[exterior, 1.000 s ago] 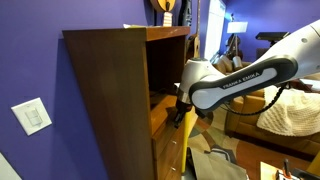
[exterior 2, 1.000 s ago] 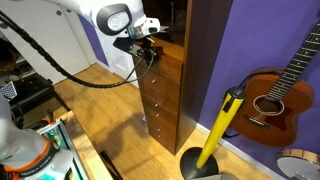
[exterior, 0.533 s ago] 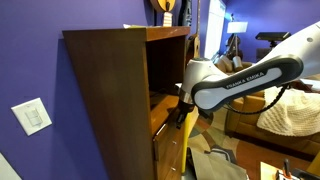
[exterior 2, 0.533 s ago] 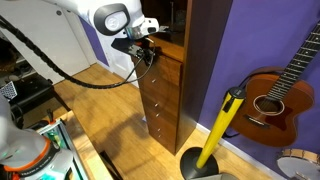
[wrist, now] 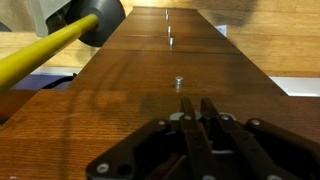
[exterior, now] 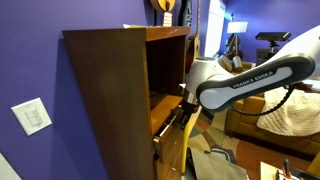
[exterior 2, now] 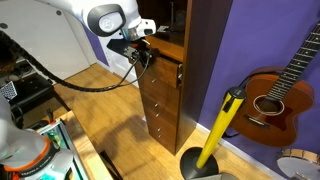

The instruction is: Open the top drawer on the chest of drawers

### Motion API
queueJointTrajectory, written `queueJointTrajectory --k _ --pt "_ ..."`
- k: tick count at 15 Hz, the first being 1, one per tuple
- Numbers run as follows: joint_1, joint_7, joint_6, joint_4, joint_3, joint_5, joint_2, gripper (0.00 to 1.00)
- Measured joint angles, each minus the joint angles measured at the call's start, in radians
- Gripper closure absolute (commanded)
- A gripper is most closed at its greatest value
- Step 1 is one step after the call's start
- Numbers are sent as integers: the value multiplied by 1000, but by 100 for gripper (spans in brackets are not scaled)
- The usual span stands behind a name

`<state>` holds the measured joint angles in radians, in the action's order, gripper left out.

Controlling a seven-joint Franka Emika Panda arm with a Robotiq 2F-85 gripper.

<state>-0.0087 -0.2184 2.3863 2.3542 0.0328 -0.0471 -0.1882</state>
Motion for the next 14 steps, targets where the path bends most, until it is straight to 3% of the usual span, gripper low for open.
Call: queueJointTrajectory --k 5,12,13,14 --pt "0 1 -20 32 7 -3 -37 96" --pt "-9 1 -161 33 12 0 -73 96" --pt "-9 2 -175 32 13 1 -75 61" --pt "-10 7 -185 32 13 3 -77 60"
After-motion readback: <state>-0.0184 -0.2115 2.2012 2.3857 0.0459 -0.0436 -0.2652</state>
